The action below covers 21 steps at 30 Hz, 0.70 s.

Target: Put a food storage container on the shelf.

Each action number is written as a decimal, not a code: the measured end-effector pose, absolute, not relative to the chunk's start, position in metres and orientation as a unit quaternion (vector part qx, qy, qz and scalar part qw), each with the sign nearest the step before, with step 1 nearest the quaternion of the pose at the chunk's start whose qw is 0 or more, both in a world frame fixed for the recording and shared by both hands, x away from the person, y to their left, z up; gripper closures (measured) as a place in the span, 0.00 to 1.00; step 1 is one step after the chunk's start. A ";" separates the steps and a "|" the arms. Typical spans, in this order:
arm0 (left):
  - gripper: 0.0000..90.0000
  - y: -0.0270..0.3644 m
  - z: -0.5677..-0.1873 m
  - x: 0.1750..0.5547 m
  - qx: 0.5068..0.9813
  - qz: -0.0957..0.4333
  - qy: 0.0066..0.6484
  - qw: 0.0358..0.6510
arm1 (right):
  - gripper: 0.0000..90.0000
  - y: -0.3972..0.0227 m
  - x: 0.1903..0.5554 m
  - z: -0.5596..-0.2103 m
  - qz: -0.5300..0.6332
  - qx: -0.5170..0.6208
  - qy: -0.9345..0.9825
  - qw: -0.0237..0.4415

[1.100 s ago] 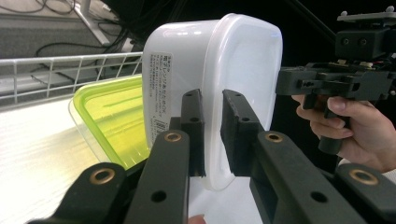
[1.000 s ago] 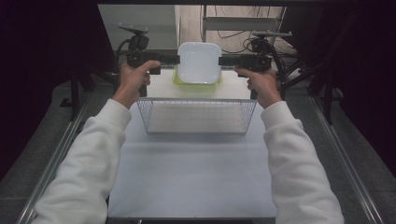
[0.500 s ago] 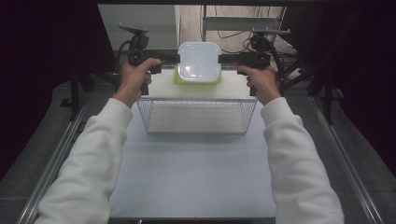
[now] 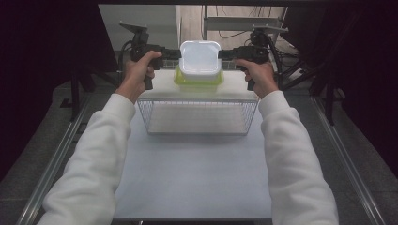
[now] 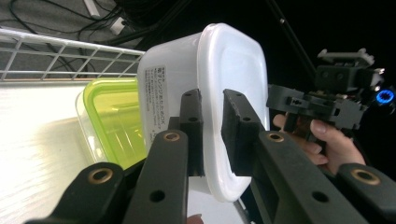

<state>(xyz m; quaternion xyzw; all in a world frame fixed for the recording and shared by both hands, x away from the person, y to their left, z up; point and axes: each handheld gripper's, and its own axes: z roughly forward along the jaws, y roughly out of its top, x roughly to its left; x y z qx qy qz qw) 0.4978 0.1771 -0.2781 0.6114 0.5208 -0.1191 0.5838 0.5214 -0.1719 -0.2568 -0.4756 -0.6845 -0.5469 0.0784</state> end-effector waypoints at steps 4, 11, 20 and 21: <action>0.86 0.177 -0.282 0.503 0.602 -0.122 0.532 0.583 | 0.80 -0.172 0.528 -0.262 -0.548 -0.490 -0.671 0.092; 0.87 0.177 -0.287 0.508 0.595 -0.119 0.540 0.584 | 0.79 -0.172 0.534 -0.268 -0.545 -0.506 -0.662 0.093; 0.85 0.176 -0.287 0.506 0.599 -0.116 0.537 0.582 | 0.76 -0.172 0.533 -0.269 -0.546 -0.507 -0.660 0.095; 0.82 0.176 -0.287 0.506 0.599 -0.116 0.537 0.582 | 0.74 -0.171 0.533 -0.269 -0.548 -0.506 -0.659 0.094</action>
